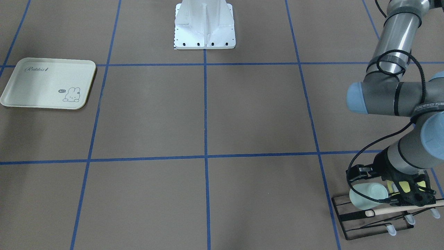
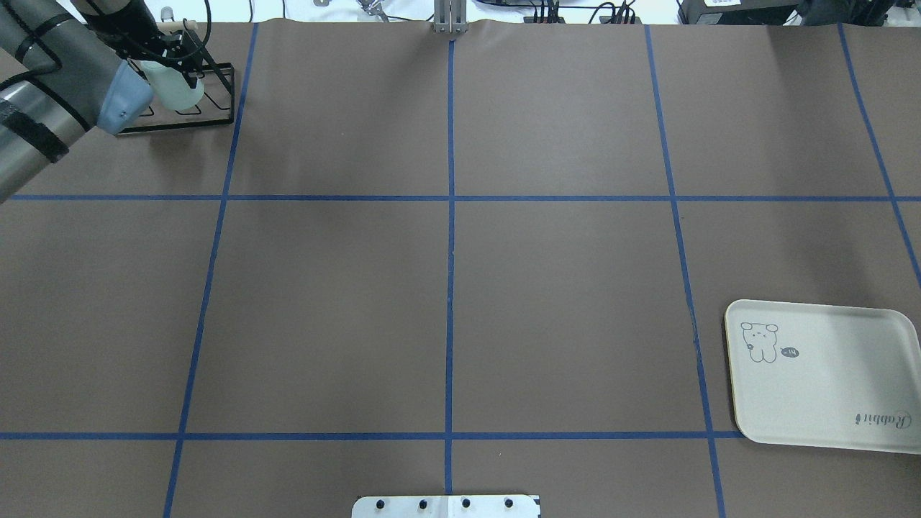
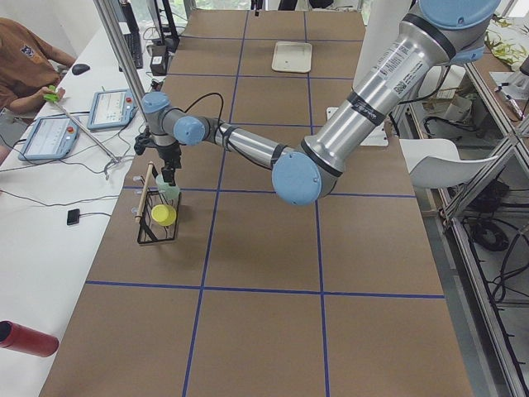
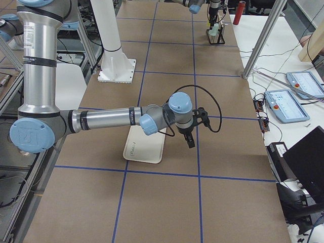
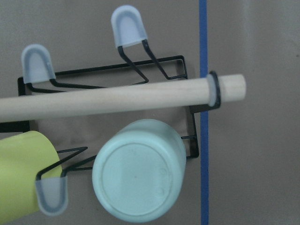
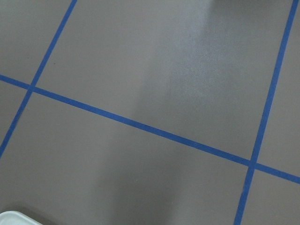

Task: Left arm grabs green cup and hands to right arm on tray

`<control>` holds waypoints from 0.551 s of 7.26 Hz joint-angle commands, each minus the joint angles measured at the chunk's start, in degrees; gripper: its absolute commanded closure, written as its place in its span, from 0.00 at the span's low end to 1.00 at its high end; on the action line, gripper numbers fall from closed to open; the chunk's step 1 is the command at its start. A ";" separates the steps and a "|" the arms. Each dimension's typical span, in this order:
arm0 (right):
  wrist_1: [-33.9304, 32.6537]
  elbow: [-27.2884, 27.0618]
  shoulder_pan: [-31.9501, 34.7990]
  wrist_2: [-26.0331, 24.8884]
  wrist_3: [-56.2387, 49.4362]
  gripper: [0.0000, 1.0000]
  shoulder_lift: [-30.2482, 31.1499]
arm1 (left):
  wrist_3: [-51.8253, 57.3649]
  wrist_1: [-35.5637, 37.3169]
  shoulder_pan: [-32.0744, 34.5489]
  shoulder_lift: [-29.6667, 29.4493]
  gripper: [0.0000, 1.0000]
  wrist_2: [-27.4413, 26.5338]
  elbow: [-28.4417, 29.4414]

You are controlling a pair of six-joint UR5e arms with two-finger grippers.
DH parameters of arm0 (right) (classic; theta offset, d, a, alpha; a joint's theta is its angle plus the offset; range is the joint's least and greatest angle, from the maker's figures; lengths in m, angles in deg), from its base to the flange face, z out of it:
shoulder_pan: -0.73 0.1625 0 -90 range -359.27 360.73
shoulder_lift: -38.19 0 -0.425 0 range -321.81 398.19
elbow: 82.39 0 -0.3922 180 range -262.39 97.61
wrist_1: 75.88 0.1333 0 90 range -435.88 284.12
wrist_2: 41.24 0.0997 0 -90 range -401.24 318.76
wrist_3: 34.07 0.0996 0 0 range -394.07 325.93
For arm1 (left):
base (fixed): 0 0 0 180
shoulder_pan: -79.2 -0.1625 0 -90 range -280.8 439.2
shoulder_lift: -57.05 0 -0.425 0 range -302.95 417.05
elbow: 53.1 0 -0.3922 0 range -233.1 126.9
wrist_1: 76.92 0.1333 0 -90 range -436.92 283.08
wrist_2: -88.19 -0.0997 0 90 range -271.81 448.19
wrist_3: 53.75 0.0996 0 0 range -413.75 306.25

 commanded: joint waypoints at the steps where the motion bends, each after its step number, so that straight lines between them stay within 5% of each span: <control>1: -0.07 0.00 -0.08 -0.10 0.07 0.00 -0.04 | 0.58 -0.14 0.16 -0.08 0.03 -0.31 0.68; 4: 0.02 -0.09 -0.08 -0.01 -0.01 0.00 -0.04 | 0.50 -0.23 0.07 -2.09 0.03 -0.66 3.48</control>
